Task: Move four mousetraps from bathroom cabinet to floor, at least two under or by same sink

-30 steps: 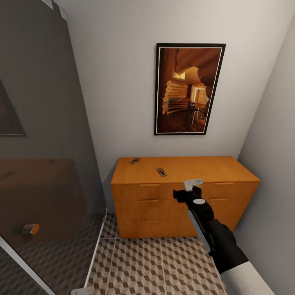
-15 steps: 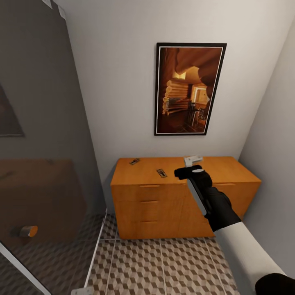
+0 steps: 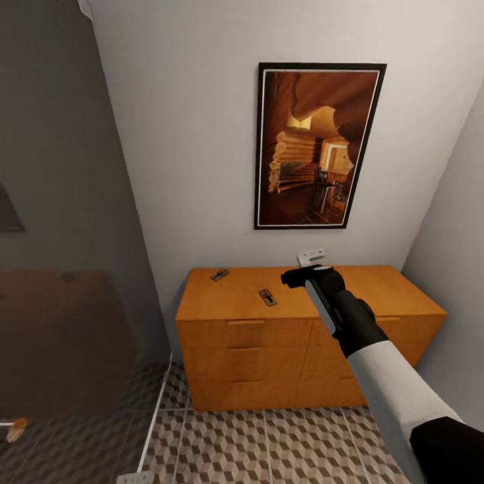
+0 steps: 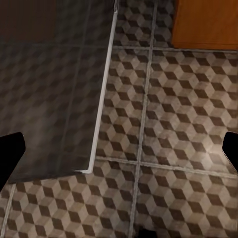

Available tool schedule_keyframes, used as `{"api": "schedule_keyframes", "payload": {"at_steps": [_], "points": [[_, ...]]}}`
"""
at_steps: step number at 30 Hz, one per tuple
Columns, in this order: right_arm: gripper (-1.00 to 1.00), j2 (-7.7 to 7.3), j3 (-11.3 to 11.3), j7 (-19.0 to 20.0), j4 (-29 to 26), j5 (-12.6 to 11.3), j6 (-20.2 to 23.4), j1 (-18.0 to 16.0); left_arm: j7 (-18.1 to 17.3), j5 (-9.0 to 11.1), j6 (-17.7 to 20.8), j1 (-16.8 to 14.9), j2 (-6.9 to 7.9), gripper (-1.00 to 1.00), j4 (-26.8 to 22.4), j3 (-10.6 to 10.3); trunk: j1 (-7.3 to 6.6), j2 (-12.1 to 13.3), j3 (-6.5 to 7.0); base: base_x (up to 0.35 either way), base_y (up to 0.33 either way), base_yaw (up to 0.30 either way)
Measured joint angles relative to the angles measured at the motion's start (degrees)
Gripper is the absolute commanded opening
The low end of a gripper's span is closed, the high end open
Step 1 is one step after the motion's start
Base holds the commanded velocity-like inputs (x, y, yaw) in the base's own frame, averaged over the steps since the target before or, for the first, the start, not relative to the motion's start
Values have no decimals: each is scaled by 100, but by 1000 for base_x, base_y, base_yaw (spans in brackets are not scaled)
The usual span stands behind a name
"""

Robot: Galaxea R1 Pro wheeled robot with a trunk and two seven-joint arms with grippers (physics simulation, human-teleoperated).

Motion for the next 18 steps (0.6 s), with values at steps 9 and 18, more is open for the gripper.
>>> {"api": "schedule_keyframes", "payload": {"at_steps": [9,18], "points": [[100,21,14,57,44,-29,-139,-4,0,0,-1,0,3,100,0,1,3,1,0,138,0,0],[100,26,21,67,629,-96,-646,-4,0,3,-1,0,0,100,0,5,3,1,0,10,0,0]]}}
